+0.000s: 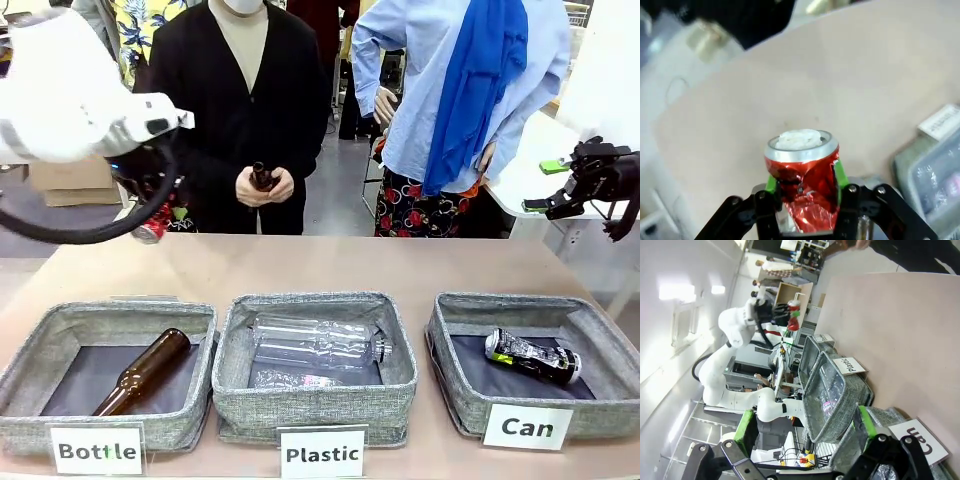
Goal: Sort the can waste into the basket.
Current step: Pick up the can waste from the table and place it in the right Fabric basket.
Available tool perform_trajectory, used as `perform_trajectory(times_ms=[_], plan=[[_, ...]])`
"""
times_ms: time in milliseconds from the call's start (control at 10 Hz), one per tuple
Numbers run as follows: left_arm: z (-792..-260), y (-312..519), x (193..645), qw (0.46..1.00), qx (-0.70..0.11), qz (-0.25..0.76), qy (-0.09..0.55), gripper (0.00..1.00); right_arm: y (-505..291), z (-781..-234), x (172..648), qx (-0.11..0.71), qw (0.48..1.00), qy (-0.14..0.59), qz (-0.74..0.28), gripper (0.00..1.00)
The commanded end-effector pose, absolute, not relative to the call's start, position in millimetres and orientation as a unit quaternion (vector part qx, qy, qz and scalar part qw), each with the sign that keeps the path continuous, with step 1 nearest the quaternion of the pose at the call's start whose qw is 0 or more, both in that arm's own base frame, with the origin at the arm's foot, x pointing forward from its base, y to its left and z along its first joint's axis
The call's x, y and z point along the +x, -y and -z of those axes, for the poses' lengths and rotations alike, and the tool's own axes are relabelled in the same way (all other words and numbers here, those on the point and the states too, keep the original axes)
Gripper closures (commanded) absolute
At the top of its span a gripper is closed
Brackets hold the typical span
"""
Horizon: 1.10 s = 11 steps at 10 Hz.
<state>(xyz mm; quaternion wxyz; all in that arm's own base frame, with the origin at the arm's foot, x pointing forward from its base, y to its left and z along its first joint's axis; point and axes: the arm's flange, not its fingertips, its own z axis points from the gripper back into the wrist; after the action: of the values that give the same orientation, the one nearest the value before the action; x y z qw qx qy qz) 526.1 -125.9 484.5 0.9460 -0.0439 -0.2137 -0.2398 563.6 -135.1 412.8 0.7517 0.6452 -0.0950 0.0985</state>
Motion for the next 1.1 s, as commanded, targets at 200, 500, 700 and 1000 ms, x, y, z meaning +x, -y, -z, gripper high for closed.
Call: perform_trajectory(times_ms=[200,500,700,1000], plan=[[-517.2,34.4,459.8,0.844,-0.087,0.483,0.215,1.00,135.8,-415.0,564.1,0.647,0.749,0.096,-0.107,0.00],[-563.0,-112.4,427.9,0.866,-0.193,0.397,0.235,1.00,135.8,-415.0,564.1,0.647,0.749,0.096,-0.107,0.00],[-544.8,-202.0,369.1,0.876,-0.258,0.304,0.272,1.00,135.8,-415.0,564.1,0.647,0.749,0.096,-0.107,0.00],[-496.8,-269.1,273.4,0.871,-0.309,0.191,0.331,1.00,135.8,-415.0,564.1,0.647,0.749,0.096,-0.107,0.00]])
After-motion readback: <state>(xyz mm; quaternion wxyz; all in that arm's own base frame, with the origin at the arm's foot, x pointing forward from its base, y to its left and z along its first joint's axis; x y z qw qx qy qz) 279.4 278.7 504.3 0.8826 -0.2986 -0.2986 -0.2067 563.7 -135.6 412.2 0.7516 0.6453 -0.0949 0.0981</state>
